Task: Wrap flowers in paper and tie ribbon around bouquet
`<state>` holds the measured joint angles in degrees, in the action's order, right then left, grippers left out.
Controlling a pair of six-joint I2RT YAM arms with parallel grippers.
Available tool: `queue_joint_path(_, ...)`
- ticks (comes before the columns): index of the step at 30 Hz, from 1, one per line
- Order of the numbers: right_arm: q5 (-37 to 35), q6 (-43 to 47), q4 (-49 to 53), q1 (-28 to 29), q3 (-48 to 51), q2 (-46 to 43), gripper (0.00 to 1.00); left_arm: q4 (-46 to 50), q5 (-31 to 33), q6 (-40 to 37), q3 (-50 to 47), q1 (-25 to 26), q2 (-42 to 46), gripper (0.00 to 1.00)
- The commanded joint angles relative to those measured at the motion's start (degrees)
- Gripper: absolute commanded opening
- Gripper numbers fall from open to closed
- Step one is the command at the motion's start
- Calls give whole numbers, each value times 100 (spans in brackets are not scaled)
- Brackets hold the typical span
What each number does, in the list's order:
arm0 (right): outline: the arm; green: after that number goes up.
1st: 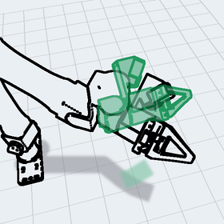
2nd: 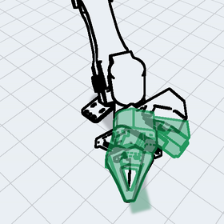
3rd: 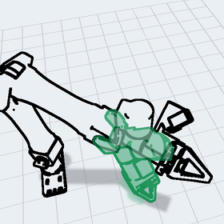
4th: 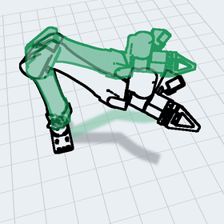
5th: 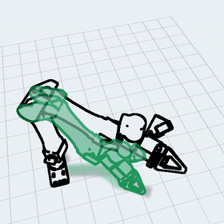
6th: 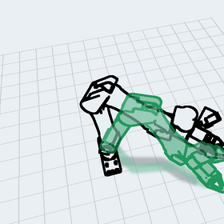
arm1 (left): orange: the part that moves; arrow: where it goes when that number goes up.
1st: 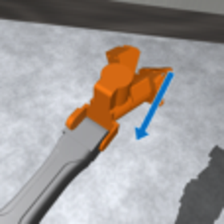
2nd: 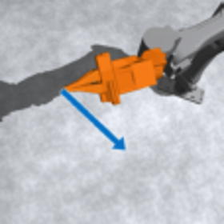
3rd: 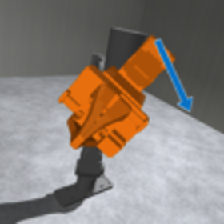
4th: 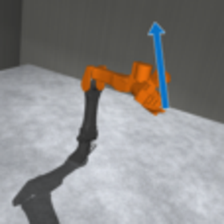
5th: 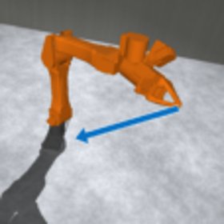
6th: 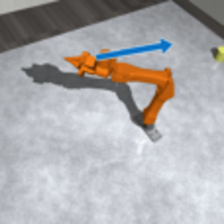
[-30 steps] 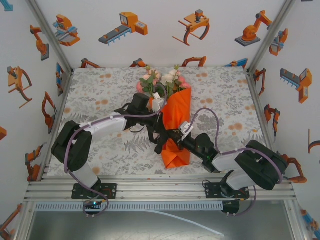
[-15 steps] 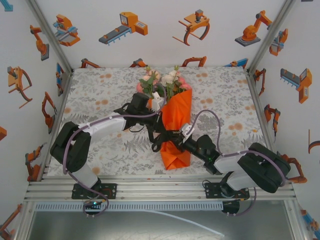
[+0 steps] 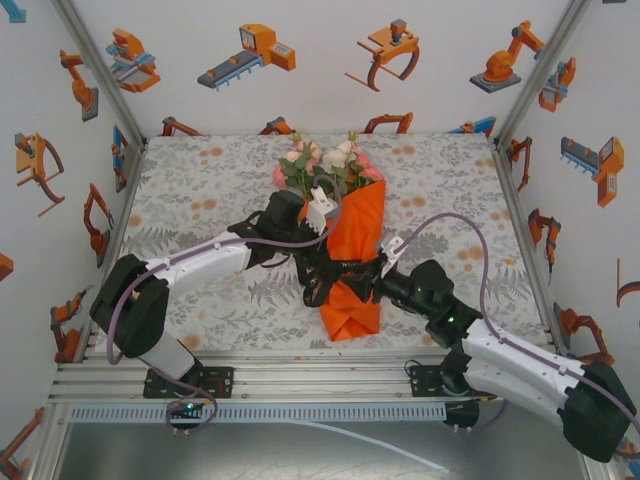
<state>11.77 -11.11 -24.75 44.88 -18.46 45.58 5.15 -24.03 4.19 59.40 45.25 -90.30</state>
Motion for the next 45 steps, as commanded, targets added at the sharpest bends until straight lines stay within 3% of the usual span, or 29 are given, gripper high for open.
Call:
queue_joint_path(1, -61, -734, 1210, -263, -526, 191, 41, -102, 87, -134, -50, 54, 109, 0)
queue_joint_path(13, 948, -2070, 2646, -1263, -2284, 1989, 37, -390, -421, 321, -384, 98, 546, 0)
queue_joint_path(18, 1248, -2016, 2488, -1267, -2186, 2091, 37, -659, -325, 772, -536, 98, 750, 3)
queue_joint_path(24, 1197, -1937, 2577, -1265, -2180, 2050, 37, -629, -499, 733, -571, 98, 747, 5)
queue_joint_path(32, 1073, -1883, 2721, -1263, -2228, 2227, 37, -777, -956, 980, -735, 176, 557, 23)
queue_joint_path(41, 966, -1754, 2751, -1261, -2131, 2071, 37, -618, -331, 970, -754, 166, 970, 30)
queue_joint_path(43, 947, -1670, 2672, -1247, -2022, 2003, 38, -514, 81, 962, -738, 158, 1161, 32)
queue_joint_path(45, 864, -1631, 2702, -1205, -1940, 1931, 38, -77, 974, 864, -599, 146, 1277, 33)
